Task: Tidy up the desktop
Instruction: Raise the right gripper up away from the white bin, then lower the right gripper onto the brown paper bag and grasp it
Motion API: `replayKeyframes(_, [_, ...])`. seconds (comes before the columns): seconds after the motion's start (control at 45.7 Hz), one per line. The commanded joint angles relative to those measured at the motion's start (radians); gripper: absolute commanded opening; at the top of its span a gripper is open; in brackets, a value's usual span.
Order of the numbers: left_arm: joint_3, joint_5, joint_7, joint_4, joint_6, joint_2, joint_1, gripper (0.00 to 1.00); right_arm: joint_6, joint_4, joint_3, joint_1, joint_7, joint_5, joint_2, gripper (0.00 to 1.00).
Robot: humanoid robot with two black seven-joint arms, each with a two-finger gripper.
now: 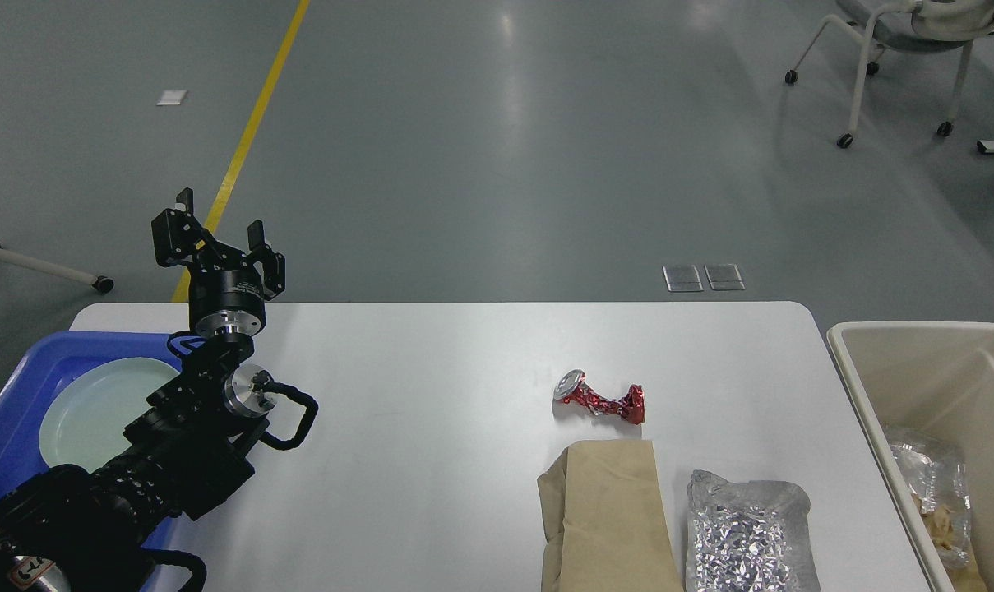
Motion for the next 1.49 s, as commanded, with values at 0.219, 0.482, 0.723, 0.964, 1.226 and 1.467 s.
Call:
replayKeyframes(0.219, [0.0,0.0,-0.001,0.001,0.0,0.0,0.0,1.0,0.126,0.502,0.004,0.422,0.0,0.005,-0.069,1.0])
replayKeyframes(0.482, [0.0,0.0,-0.001,0.0,0.0,0.0,0.0,1.0,0.319,0.765,0.044,0.708,0.0,0.015,-0.07,1.0])
replayKeyframes(0.723, [0.0,0.0,-0.001,0.0,0.0,0.0,0.0,1.0,0.485,0.962,0.146,0.893,0.0,0.084,-0.072,1.0])
replayKeyframes(0.964, [0.0,0.0,0.001,0.0,0.0,0.0,0.0,1.0,0.562,1.074,0.29,1.012,-0.002,0.254,-0.058,1.0])
replayKeyframes(1.226, [0.0,0.0,0.001,0.0,0.0,0.0,0.0,1.0,0.556,1.056,0.349,0.95,-0.005,0.285,0.055,1.0])
replayKeyframes(1.467, [0.0,0.0,0.001,0.0,0.0,0.0,0.0,1.0,0.242,0.985,0.34,0.699,-0.005,0.249,0.232,1.0])
